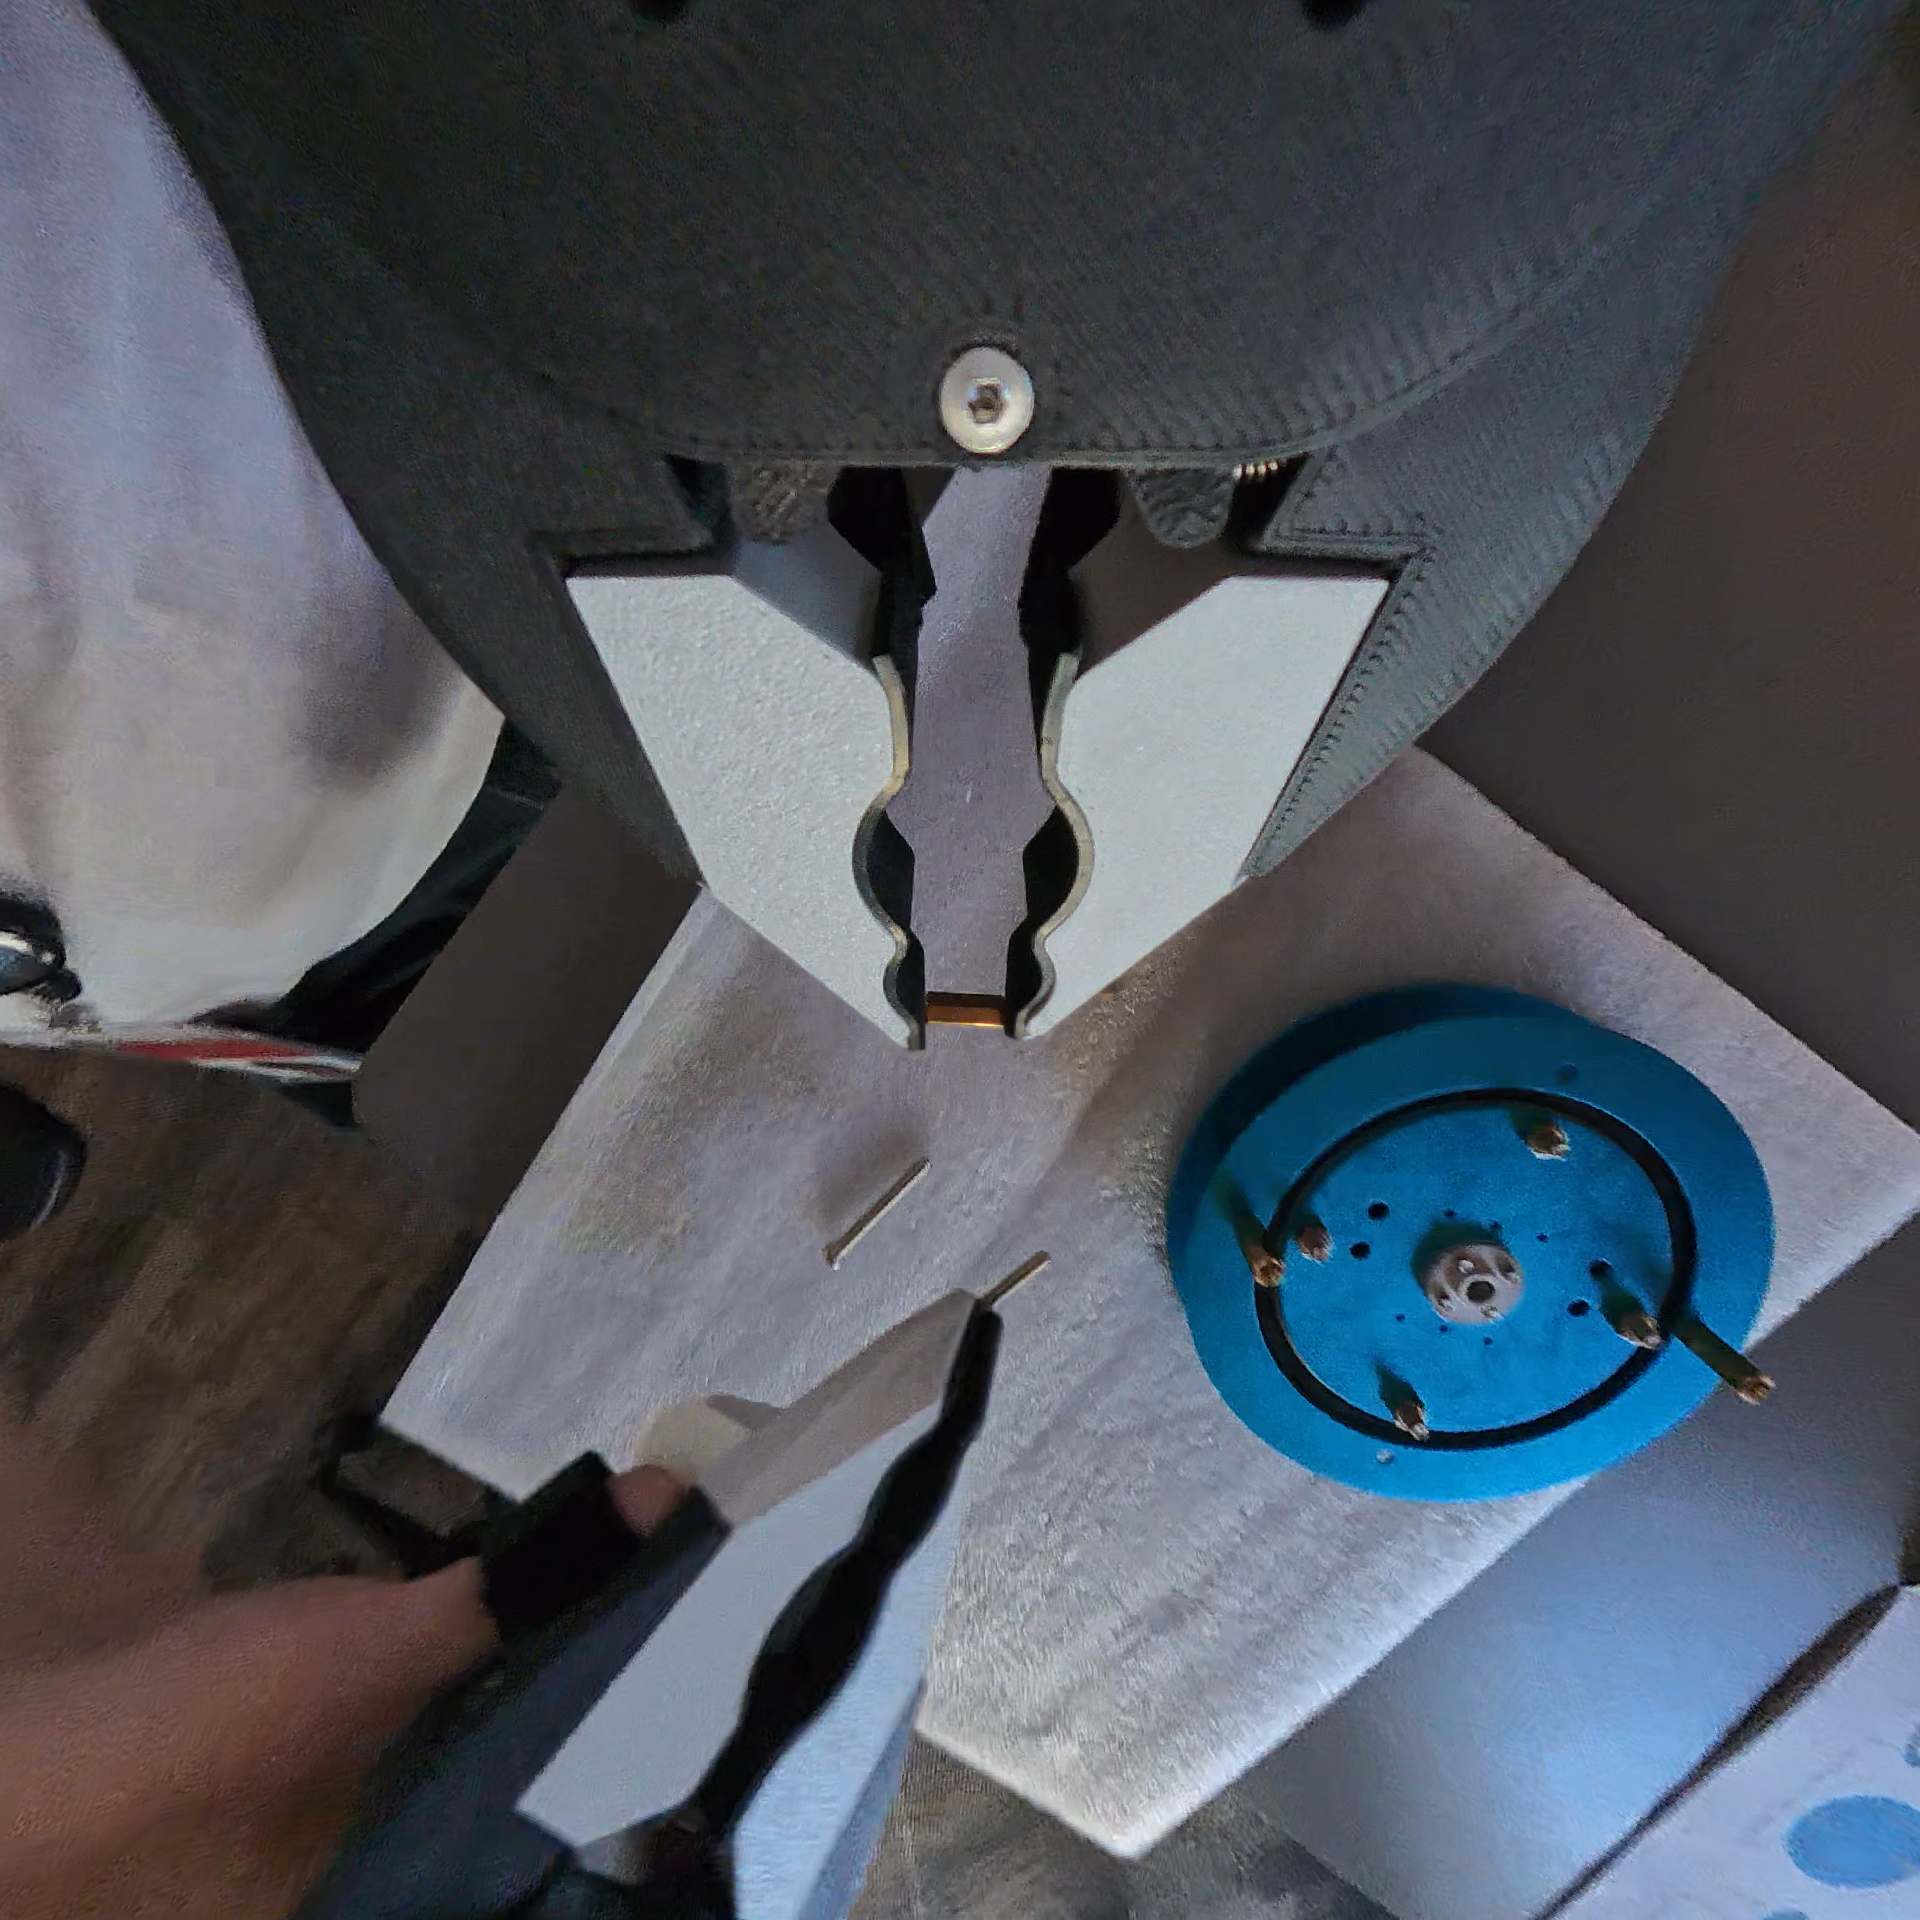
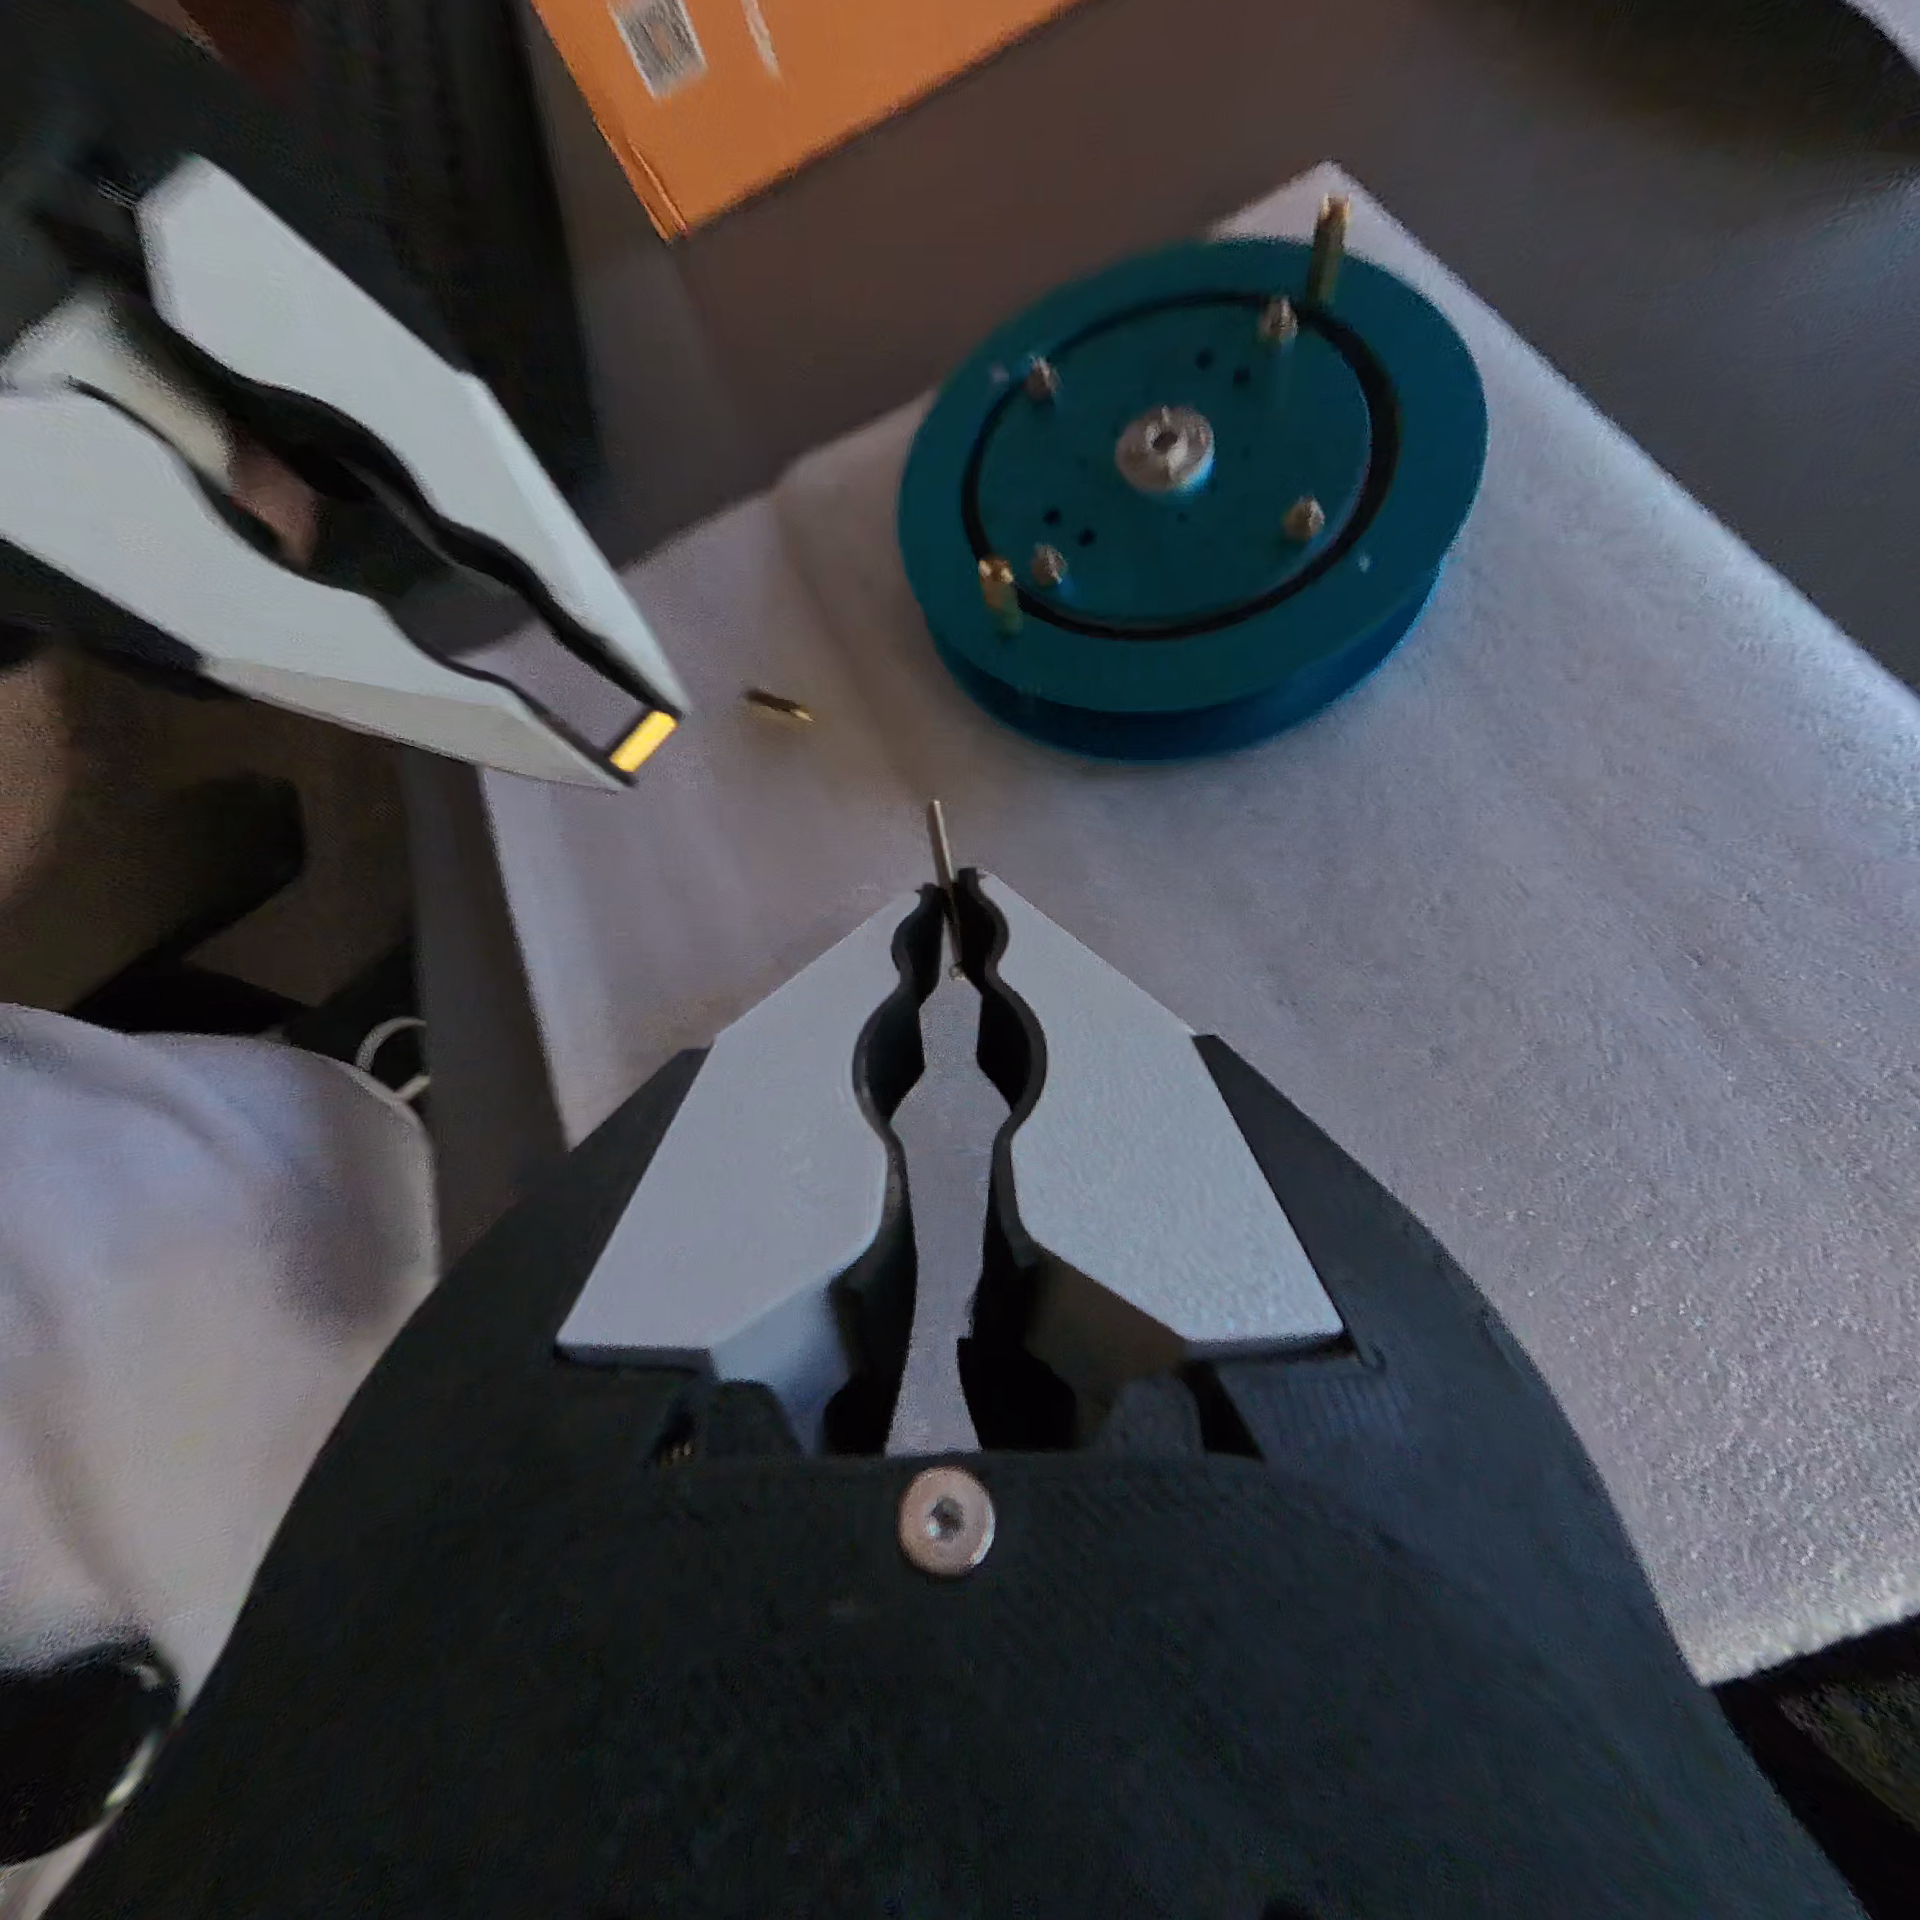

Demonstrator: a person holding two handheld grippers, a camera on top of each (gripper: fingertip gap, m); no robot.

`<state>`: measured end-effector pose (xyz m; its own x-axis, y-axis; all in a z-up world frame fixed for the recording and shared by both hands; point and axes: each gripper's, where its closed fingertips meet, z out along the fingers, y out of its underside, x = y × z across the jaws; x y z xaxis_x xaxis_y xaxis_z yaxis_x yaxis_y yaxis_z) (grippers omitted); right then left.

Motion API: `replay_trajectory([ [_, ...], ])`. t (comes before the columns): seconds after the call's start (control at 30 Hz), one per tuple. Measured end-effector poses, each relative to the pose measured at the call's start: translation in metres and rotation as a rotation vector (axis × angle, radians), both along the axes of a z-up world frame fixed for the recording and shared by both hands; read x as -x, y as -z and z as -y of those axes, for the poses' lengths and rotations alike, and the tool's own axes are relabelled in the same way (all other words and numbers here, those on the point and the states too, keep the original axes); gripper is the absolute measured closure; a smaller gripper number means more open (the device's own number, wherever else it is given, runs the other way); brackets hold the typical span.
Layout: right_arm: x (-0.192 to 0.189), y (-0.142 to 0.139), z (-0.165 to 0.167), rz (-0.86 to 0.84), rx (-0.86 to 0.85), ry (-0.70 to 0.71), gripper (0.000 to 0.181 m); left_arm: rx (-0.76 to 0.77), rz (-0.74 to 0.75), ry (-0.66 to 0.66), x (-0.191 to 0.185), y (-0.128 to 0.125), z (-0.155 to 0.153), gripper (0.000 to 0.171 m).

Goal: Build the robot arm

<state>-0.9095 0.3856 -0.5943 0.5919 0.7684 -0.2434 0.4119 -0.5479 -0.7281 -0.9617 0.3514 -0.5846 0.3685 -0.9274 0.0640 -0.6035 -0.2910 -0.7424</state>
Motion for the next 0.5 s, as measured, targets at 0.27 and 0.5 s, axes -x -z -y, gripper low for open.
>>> replay_trajectory([
  [0.27,-0.046,-0.016,0.003,-0.072,-0.132,-0.019,0.152,0.056,0.004,-0.046,-0.011,0.028,-0.001,0.141],
  [0.5,-0.291,0.047,-0.022,-0.048,-0.367,0.664,0.152,-0.21,0.393,-0.273,-0.015,-0.057,-0.022,0.116],
])
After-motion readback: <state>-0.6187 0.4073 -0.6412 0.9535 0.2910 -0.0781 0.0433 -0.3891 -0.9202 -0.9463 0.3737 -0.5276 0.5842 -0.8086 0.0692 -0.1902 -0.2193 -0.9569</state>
